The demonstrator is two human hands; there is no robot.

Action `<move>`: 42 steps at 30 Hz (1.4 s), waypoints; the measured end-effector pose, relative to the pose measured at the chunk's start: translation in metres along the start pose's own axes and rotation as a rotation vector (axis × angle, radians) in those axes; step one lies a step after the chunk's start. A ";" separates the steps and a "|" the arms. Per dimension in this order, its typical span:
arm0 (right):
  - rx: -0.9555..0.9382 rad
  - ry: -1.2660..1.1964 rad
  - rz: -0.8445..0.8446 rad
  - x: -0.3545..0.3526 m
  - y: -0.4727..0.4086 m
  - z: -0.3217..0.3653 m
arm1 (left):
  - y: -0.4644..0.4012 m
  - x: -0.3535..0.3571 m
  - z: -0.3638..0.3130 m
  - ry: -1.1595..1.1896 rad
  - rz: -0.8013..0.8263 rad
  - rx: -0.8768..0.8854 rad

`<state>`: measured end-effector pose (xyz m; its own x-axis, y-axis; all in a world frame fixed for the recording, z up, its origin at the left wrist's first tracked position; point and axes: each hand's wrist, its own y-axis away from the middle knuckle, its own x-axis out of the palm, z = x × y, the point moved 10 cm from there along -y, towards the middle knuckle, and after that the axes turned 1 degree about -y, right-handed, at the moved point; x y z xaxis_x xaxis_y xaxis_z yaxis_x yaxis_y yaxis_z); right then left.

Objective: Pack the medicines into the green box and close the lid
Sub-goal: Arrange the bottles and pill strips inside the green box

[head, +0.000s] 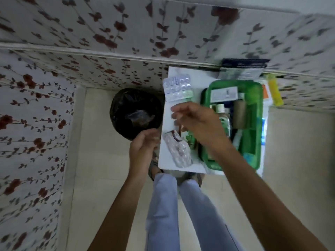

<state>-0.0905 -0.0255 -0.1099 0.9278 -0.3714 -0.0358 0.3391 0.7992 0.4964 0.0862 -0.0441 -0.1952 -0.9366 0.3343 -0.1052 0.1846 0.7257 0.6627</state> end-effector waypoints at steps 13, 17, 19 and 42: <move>0.129 -0.022 -0.180 -0.138 0.098 -0.050 | 0.046 0.079 0.038 -0.857 -0.044 0.000; 0.048 0.038 -0.165 -0.121 0.095 -0.047 | 0.048 0.067 0.034 -0.742 -0.153 0.006; -0.004 0.073 -0.213 -0.126 0.091 -0.043 | 0.051 0.053 0.025 -0.745 -0.219 0.067; 0.373 0.567 -0.547 -0.188 0.123 -0.203 | 0.099 0.190 -0.064 -1.144 0.296 0.752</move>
<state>-0.1916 0.2385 -0.2183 0.6210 -0.2871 -0.7293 0.7786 0.3332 0.5317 -0.0926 0.0523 -0.1019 -0.1440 0.5641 -0.8130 0.7849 0.5655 0.2534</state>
